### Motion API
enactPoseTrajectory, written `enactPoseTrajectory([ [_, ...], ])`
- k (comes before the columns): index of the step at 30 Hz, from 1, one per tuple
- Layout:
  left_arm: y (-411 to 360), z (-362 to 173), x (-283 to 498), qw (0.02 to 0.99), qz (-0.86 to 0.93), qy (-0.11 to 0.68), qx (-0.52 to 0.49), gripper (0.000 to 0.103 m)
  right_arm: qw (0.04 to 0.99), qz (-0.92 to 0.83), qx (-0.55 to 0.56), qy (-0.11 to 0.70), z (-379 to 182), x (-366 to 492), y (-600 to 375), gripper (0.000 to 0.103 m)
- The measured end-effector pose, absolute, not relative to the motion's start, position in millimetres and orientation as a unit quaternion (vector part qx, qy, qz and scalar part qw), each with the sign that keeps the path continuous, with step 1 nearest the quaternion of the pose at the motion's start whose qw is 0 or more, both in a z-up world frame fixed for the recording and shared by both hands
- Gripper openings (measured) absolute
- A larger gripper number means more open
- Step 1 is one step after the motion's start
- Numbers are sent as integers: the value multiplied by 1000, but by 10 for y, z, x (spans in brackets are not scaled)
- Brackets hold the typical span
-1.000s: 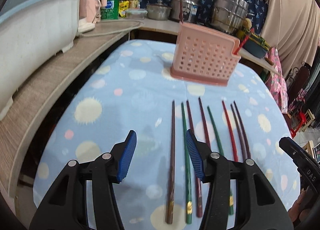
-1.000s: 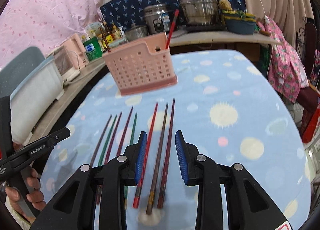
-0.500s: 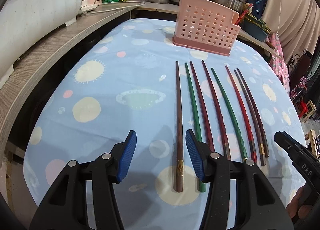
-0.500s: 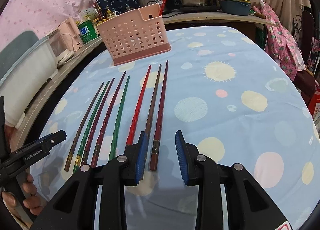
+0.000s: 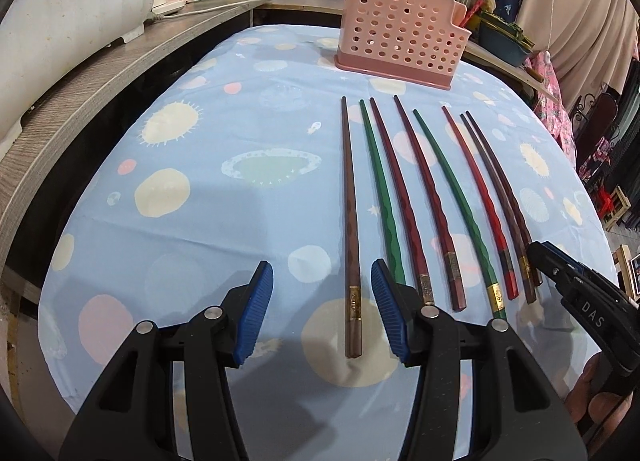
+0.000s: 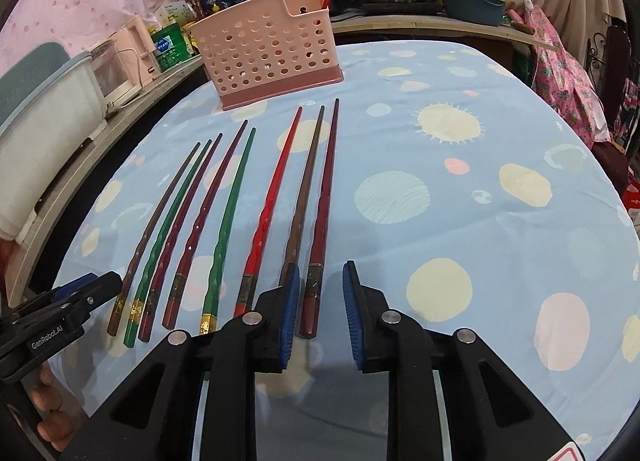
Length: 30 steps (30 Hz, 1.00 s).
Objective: Organize utensils
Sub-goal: 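Withdraw both open grippers from the basket back over the chopsticks, then close the right gripper on a dark brown chopstick while the left gripper closes on a brown chopstick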
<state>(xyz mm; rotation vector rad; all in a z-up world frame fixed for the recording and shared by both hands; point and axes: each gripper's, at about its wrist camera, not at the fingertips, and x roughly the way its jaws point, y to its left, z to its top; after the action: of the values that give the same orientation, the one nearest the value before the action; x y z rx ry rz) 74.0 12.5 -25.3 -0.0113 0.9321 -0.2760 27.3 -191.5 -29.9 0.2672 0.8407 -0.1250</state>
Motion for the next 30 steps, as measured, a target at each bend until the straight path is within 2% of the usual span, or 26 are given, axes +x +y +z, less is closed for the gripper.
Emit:
enactPoseTrajectory([
  [7, 104, -312, 709, 884, -129, 449, 6, 49, 903, -68, 115, 409, -302, 280, -1881, 16],
  [14, 70, -321, 695, 889, -123, 441, 19, 49, 902, -77, 115, 409, -311, 261, -1910, 7],
  [30, -10, -355, 607, 899, -106, 422, 49, 49, 903, -75, 120, 405, -314, 191, -1945, 7],
])
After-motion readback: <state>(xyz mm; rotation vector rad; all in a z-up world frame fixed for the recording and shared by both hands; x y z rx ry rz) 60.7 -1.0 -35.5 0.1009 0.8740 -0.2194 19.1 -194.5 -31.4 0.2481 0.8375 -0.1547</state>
